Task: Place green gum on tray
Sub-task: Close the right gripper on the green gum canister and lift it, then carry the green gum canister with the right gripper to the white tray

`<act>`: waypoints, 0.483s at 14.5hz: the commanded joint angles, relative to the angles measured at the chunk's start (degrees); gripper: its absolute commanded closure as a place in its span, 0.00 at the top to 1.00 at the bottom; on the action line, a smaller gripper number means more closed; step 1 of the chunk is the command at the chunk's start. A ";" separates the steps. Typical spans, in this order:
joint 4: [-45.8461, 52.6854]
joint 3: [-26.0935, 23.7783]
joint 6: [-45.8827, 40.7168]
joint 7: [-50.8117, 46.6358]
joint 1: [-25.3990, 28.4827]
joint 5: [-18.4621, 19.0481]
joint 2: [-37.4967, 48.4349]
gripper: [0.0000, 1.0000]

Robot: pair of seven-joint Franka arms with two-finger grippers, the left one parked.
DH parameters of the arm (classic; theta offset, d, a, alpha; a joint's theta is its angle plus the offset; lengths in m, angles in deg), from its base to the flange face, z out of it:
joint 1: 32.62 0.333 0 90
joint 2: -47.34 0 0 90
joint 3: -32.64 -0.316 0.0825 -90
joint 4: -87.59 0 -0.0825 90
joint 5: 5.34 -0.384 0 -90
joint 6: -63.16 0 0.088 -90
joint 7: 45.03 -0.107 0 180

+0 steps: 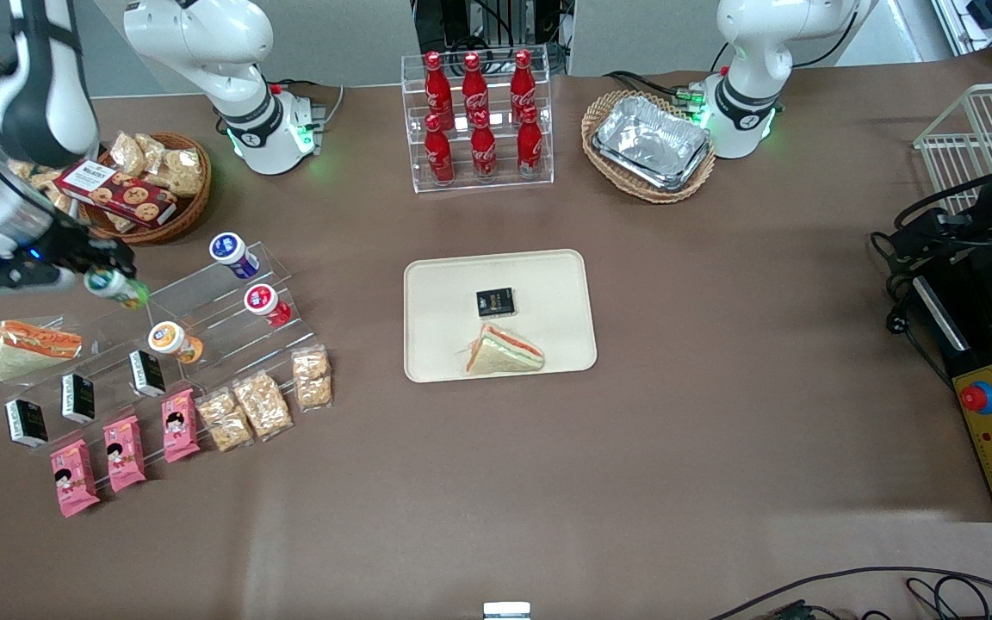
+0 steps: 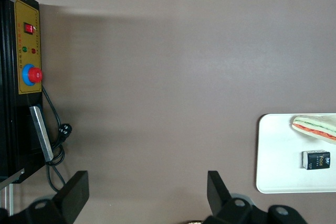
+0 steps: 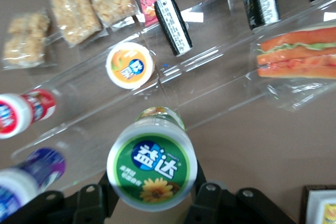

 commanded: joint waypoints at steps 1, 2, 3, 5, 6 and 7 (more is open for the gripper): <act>7.53 -0.74 -13.20 0.77 0.55 0.03 6.83 0.49; 11.48 -1.18 -17.68 0.51 0.81 -0.31 6.93 0.49; 15.26 -2.14 -21.29 -0.10 1.59 -0.66 6.84 0.49; 20.03 -5.47 -26.23 -3.07 2.39 -2.15 6.84 0.49; 21.35 -8.10 -27.64 -6.84 2.39 -3.03 6.84 0.49; 21.71 -10.56 -28.44 -10.62 2.39 -4.17 6.84 0.49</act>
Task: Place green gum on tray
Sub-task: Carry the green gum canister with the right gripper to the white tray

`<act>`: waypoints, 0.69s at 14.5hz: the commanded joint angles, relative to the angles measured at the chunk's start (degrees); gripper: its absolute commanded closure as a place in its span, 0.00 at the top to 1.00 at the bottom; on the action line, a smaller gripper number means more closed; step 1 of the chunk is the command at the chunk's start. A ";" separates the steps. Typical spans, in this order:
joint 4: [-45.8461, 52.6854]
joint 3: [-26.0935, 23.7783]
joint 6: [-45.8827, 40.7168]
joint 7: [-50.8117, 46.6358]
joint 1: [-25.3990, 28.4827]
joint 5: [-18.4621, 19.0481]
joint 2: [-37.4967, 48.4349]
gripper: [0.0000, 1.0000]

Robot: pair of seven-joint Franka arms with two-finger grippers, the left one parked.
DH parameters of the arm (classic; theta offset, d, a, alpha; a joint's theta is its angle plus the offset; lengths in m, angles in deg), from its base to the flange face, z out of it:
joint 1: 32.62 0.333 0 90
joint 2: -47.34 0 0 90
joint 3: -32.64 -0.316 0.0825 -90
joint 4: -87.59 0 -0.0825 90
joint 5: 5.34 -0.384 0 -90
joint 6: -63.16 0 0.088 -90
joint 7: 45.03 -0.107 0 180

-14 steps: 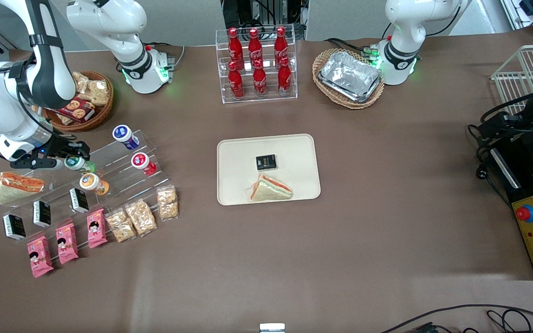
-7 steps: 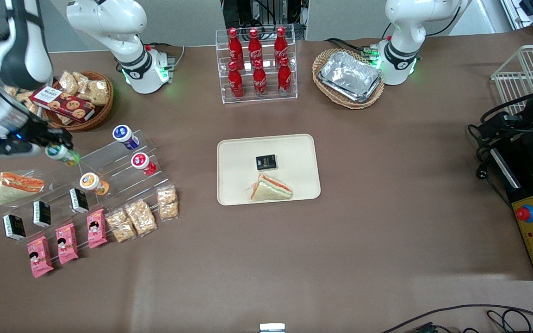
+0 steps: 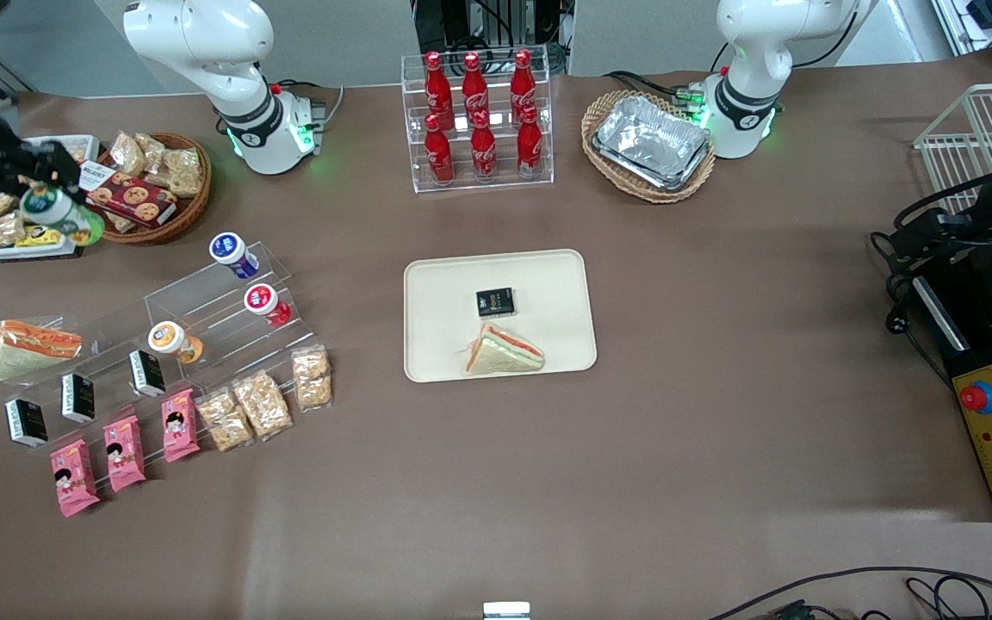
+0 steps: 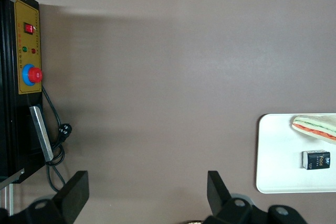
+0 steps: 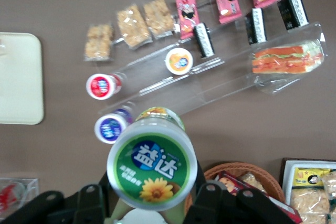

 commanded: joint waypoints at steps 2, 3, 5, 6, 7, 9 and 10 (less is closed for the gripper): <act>4.99 -12.15 -4.47 -16.71 0.47 -5.92 -1.91 0.49; 5.17 -16.27 -3.95 -21.63 0.47 -7.15 -2.09 0.49; 4.91 -23.40 -1.06 -31.39 0.47 -10.23 -4.10 0.49; 4.56 -26.83 0.87 -35.09 0.47 -10.94 -5.68 0.49; 3.94 -29.82 3.59 -38.26 0.38 -11.03 -7.52 0.49; 1.05 -35.53 10.43 -44.85 0.47 -11.03 -10.77 0.49; -1.05 -38.35 14.82 -48.10 0.47 -11.03 -12.44 0.49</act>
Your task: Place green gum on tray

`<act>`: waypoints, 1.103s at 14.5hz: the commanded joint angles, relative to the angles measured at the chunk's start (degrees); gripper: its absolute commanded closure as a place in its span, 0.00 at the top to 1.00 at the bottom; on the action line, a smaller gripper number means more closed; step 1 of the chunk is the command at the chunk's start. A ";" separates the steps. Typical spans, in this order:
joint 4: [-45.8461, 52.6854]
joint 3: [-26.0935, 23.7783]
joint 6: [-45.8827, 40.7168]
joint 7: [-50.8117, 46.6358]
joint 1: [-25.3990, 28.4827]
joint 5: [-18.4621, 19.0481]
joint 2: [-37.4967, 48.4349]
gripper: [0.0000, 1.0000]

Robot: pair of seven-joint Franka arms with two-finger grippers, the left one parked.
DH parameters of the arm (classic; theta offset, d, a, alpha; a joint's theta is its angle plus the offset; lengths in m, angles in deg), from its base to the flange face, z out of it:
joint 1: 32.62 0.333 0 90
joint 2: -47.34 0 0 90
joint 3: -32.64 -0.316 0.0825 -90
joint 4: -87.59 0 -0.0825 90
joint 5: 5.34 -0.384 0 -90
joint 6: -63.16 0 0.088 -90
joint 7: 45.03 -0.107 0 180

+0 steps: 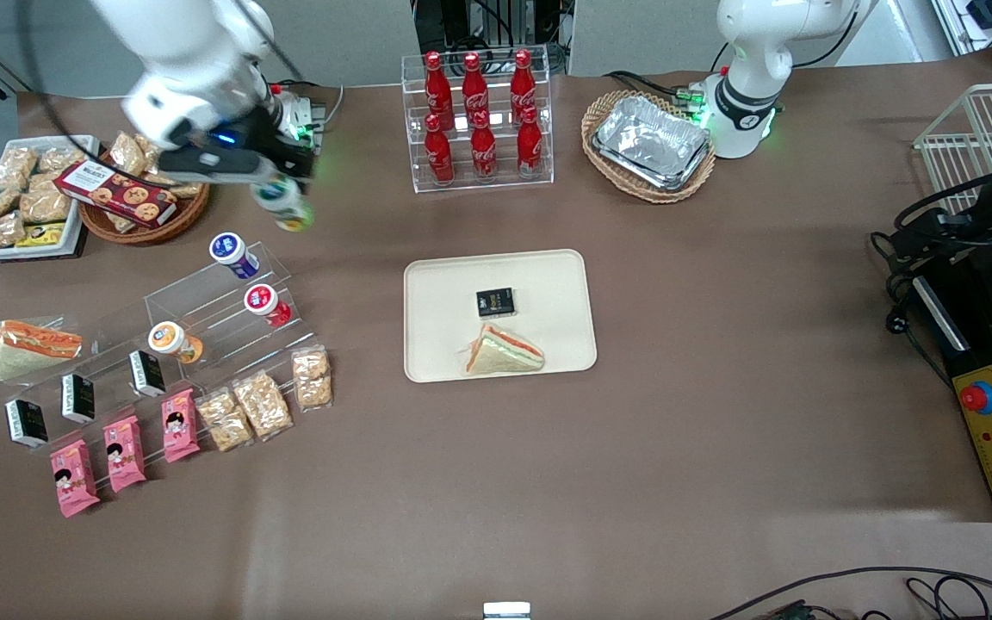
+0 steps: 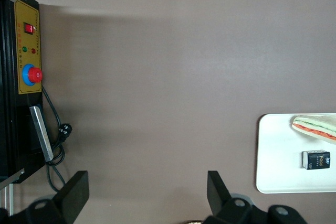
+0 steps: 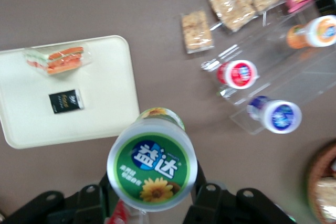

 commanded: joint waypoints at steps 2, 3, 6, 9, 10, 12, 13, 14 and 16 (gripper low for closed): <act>-7.75 -10.46 17.95 -12.10 -0.51 -1.17 -8.96 0.49; -9.26 -11.44 21.48 -13.07 -0.51 -1.17 -11.15 0.49; -12.68 -11.45 29.22 -13.08 1.60 -0.91 -17.66 0.49; -14.72 -11.45 35.65 -13.08 2.48 0.14 -23.28 0.50; -14.72 -11.45 37.15 -13.17 2.92 1.63 -25.13 0.50; -14.72 -11.36 39.61 -14.13 3.10 4.61 -28.12 0.50; -14.63 -11.36 40.41 -15.35 3.10 6.63 -29.35 0.50; -14.63 -11.36 41.11 -17.02 3.18 8.91 -30.41 0.50; -14.46 -11.36 42.78 -20.89 3.71 14.44 -32.78 0.50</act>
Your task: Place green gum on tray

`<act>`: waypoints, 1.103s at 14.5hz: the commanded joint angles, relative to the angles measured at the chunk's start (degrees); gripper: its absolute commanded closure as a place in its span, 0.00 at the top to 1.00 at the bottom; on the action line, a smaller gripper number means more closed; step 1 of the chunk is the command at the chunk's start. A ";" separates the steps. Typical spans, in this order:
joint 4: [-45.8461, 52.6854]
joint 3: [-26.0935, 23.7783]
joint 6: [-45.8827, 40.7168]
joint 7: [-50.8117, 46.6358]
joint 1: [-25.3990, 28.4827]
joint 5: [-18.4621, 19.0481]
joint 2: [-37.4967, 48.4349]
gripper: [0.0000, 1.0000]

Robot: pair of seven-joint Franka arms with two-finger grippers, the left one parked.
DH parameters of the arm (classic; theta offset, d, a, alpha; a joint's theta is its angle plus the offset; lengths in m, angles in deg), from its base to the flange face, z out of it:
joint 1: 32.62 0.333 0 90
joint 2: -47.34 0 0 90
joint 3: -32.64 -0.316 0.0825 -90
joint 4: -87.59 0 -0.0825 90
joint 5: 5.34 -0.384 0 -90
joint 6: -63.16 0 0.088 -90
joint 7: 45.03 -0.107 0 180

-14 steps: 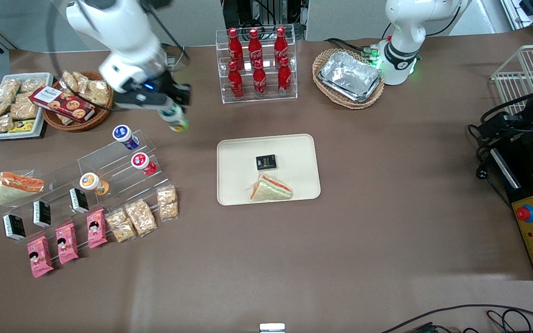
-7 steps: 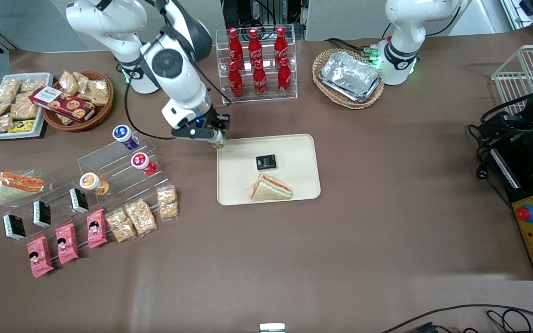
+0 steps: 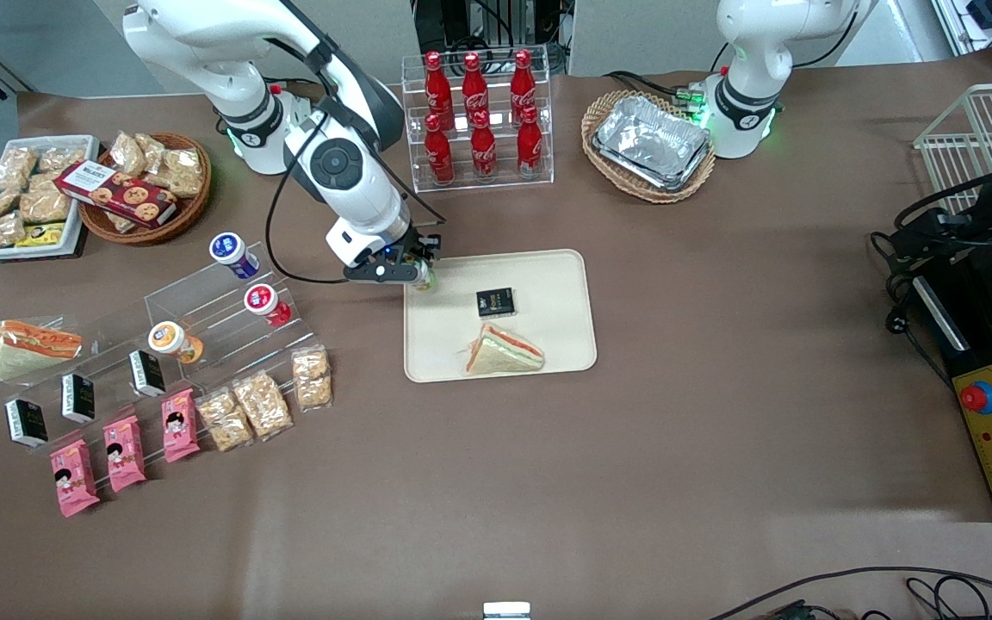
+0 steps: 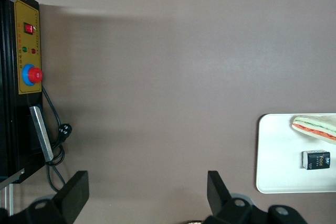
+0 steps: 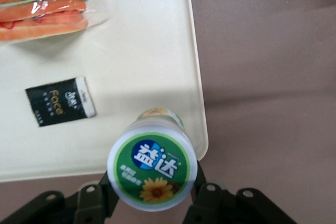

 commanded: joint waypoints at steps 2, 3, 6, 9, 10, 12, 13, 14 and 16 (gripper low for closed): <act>1.20 0.18 4.13 -9.29 1.38 11.91 -6.21 0.50; 1.29 0.18 4.31 -10.79 1.38 13.85 -7.00 0.50; 1.29 0.27 6.59 -13.87 2.61 17.38 -9.73 0.50; 1.29 0.27 8.00 -15.02 2.96 20.20 -12.10 0.51; 1.29 0.27 8.18 -15.11 3.31 20.55 -12.54 0.51; 1.29 0.53 8.18 -15.20 4.19 21.25 -13.16 0.55; 1.29 0.62 8.35 -15.20 4.19 21.52 -13.34 0.65; 1.29 0.62 8.53 -15.20 4.19 22.56 -13.60 0.79; 1.29 0.97 8.71 -15.20 4.19 24.15 -13.95 0.99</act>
